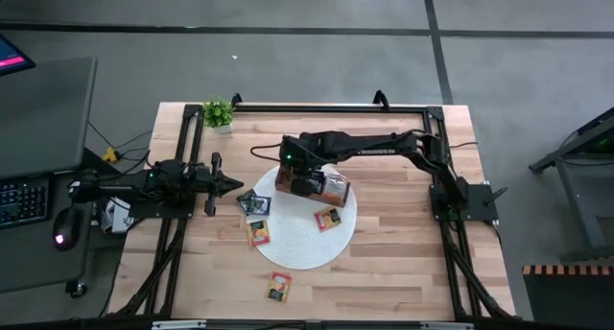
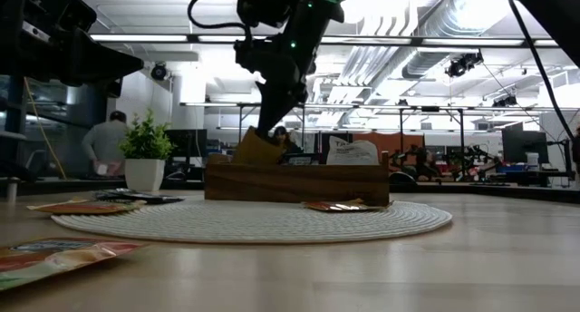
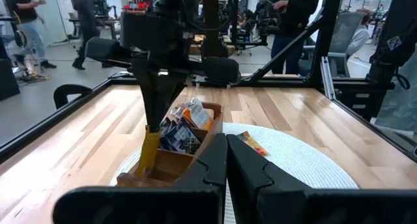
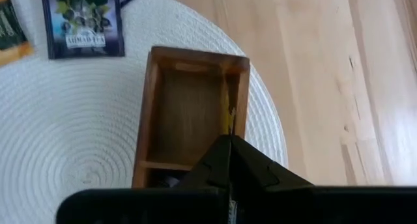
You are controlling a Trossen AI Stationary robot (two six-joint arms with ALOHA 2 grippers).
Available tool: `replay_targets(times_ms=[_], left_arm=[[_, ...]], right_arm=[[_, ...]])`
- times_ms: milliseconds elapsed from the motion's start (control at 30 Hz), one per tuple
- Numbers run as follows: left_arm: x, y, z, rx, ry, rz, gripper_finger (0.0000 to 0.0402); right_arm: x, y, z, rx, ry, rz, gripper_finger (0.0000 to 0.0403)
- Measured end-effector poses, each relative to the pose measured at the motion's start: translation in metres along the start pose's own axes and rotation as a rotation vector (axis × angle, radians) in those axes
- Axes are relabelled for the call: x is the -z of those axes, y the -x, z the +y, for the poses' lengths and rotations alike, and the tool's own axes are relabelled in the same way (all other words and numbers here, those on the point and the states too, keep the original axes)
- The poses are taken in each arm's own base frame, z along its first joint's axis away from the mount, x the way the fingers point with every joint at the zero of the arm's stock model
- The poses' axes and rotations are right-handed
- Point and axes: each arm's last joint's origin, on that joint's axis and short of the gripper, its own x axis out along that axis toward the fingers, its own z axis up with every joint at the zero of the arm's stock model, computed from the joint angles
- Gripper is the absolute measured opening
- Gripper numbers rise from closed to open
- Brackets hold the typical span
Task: Pick & Place Tea
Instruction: Put the orange tea bag into the left section of the wooden organizer
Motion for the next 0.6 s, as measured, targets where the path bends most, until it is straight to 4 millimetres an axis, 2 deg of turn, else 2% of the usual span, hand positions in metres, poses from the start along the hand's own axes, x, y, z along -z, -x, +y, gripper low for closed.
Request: replay_targets(times_ms=[367, 600], left_arm=[[0.0000, 0.0000, 0.0000, 0.000, 0.000, 0.000, 0.0001], [-0.0001, 0.0000, 0.0000, 0.000, 0.000, 0.000, 0.0001]], right_arm=[[0.0008, -0.0004, -0.0041, 0.018, -0.021, 0.009, 0.0106], [-0.0014, 0.0025, -0.0092, 0.046, -0.080, -0.016, 0.0129]])
